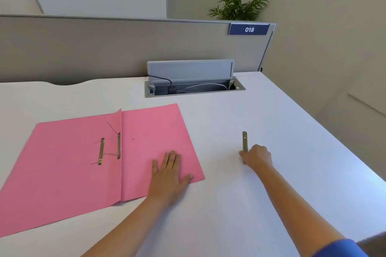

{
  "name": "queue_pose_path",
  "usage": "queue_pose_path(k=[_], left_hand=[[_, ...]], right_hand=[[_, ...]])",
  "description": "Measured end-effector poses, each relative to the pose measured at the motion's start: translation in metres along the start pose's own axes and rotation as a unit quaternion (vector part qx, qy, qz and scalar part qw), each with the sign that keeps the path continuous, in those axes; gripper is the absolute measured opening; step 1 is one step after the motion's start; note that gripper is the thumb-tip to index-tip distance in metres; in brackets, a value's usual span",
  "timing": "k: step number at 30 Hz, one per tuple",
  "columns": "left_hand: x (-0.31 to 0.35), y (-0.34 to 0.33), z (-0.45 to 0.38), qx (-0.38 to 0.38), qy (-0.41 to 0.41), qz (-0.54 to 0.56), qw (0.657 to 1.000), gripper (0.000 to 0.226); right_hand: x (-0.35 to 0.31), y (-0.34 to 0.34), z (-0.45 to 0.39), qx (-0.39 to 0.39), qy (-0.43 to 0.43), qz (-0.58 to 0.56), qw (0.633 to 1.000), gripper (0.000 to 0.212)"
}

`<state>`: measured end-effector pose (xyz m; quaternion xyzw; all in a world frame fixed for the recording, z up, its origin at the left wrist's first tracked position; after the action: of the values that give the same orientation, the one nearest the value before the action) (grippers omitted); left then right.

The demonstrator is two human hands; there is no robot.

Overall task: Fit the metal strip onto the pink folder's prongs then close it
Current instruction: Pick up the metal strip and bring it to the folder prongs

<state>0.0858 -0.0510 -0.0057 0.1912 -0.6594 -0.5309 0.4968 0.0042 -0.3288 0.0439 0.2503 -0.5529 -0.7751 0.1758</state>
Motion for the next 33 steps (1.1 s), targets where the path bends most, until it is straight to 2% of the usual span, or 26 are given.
queue_pose_path(k=[6, 12, 21, 25, 30, 33], left_hand=[[0.0, 0.002, -0.002, 0.023, -0.01, -0.012, 1.0, 0.075], [0.001, 0.004, 0.001, 0.028, -0.011, -0.002, 1.0, 0.074], [0.001, 0.005, 0.001, 0.029, -0.01, 0.003, 1.0, 0.074], [0.0, 0.007, 0.001, 0.027, -0.008, 0.002, 1.0, 0.074], [0.0, 0.003, 0.002, 0.025, -0.011, 0.002, 1.0, 0.074], [0.0, 0.004, 0.001, 0.025, -0.011, 0.0, 1.0, 0.074]], right_hand=[[0.0, 0.005, -0.01, -0.017, -0.009, 0.014, 1.0, 0.003], [-0.01, 0.009, -0.021, 0.008, 0.0, 0.019, 1.0, 0.025], [-0.015, 0.007, -0.029, -0.004, 0.033, 0.026, 0.999, 0.025], [-0.023, 0.002, -0.03, 0.0, 0.048, 0.02, 0.999, 0.011], [-0.024, 0.012, -0.034, 0.047, 0.077, 0.039, 0.995, 0.025], [-0.022, 0.009, -0.036, 0.029, 0.077, 0.072, 0.994, 0.016]])
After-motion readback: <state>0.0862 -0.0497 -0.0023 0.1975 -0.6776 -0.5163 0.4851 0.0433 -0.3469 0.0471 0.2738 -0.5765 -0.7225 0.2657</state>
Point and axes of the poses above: each hand's wrist, its own z-axis away from the middle knuckle, its own y-axis out of the back of the hand, x = y × z, the point moved 10 cm from there along -z, towards the middle knuckle, and after that the axes turned 11 degrees about z, right-handed, at the moved point
